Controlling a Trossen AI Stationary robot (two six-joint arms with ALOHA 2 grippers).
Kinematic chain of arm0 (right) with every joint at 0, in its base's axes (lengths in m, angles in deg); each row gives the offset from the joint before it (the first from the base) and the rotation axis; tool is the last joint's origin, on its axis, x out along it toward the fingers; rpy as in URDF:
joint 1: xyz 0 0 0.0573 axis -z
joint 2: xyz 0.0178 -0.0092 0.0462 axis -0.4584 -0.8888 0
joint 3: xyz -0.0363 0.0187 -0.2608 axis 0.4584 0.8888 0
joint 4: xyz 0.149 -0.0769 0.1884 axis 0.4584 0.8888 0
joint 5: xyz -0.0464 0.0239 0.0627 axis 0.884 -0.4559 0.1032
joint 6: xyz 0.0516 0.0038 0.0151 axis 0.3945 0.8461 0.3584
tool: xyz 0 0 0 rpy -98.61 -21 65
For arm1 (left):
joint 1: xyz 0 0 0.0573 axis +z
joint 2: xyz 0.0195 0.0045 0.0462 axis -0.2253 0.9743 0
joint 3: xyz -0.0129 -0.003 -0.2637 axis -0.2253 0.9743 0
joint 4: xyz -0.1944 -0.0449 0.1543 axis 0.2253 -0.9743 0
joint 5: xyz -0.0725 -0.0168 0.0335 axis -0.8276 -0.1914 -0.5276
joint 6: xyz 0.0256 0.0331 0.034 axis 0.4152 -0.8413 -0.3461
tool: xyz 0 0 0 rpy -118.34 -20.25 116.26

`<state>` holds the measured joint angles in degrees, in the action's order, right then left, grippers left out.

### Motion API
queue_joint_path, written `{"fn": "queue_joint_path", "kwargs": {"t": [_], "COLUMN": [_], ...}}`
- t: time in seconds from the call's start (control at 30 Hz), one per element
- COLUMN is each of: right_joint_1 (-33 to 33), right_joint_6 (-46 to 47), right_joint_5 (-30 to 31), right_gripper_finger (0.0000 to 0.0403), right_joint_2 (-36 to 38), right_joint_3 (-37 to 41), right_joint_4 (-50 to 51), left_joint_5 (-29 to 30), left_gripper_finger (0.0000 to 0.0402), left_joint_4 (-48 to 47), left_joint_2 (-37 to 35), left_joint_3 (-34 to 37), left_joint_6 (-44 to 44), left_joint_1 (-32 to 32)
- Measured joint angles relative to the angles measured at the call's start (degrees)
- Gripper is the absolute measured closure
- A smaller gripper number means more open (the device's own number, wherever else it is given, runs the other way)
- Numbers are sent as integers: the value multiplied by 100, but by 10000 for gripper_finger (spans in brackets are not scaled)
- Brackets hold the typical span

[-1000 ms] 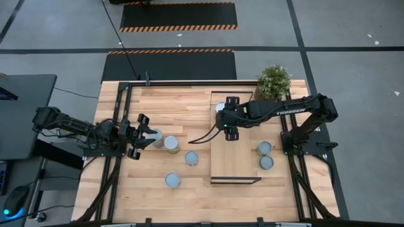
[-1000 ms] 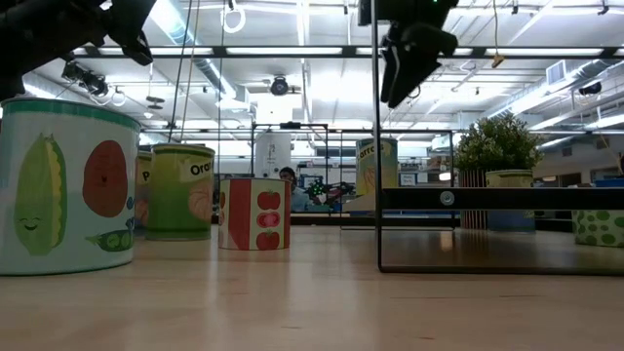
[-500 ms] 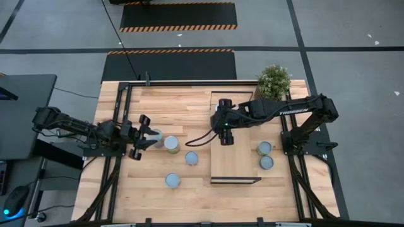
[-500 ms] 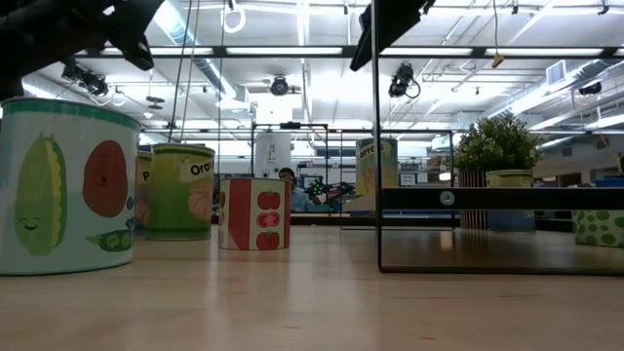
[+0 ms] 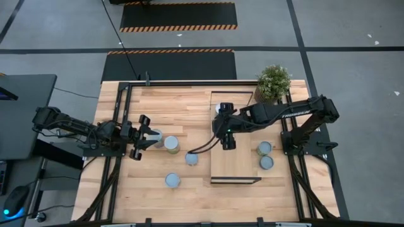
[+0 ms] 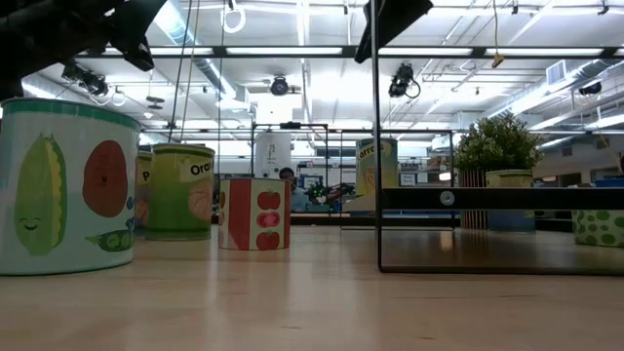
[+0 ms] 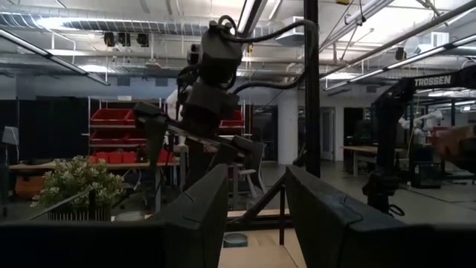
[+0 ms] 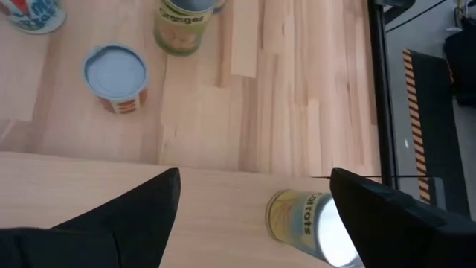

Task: Pick and place cans onto a shelf
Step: Adjust the canned mixed fruits

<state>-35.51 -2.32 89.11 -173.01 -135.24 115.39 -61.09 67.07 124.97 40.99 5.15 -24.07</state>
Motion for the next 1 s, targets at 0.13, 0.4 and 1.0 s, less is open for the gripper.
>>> {"fn": "queue_joint_path", "kwargs": {"t": [0.13,0.4,1.0], "right_joint_1": [-174,-711,-1409], "right_joint_6": [31,45,1746], "right_joint_5": [15,295,1176], "right_gripper_finger": [38,36,40], "right_joint_2": [-118,-142,344], "right_joint_3": [0,-550,-450], "right_joint_4": [-10,-173,1521], "left_joint_5": [2,1,-4], "left_gripper_finger": [260,260,260], "left_joint_4": [1,17,-345], "left_joint_2": [0,0,2], "left_joint_3": [0,0,0], "left_joint_6": [0,-2,151], "left_joint_1": [0,0,-7]}}
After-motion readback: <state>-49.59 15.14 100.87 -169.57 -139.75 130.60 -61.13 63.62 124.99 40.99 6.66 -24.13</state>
